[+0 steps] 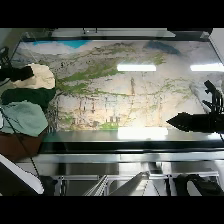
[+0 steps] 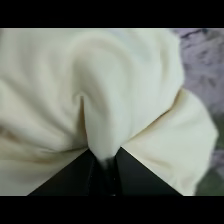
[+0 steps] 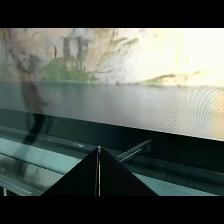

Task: Fold the shirts.

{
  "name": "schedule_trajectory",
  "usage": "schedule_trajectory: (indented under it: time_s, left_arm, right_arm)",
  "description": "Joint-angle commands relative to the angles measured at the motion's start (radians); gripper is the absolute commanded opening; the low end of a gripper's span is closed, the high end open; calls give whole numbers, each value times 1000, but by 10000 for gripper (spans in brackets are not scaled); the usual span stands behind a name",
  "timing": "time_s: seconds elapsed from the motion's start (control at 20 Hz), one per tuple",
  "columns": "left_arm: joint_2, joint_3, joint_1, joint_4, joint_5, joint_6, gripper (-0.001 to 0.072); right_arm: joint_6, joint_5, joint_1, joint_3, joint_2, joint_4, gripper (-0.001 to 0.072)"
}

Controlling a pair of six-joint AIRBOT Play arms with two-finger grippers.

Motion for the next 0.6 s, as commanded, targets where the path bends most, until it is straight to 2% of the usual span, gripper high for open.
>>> schedule_trajectory:
  time_s: [0.0, 0.1, 0.15, 0.3, 0.55]
  left_arm:
    - [147, 3, -33, -258, -72, 80, 19]
    - [270, 3, -84, -453, -147, 154, 20]
    - [322, 3, -114, -497, -182, 156, 20]
    - [446, -8, -226, -513, -293, 153, 20]
    - [564, -203, -405, -510, -312, 83, 17]
  right_arm:
    - [0, 1, 1, 0, 0, 0, 15]
    - [0, 1, 1, 0, 0, 0, 16]
    - [0, -2, 1, 0, 0, 0, 16]
    - [0, -24, 1, 0, 0, 0, 16]
    - [1, -51, 1, 0, 0, 1, 16]
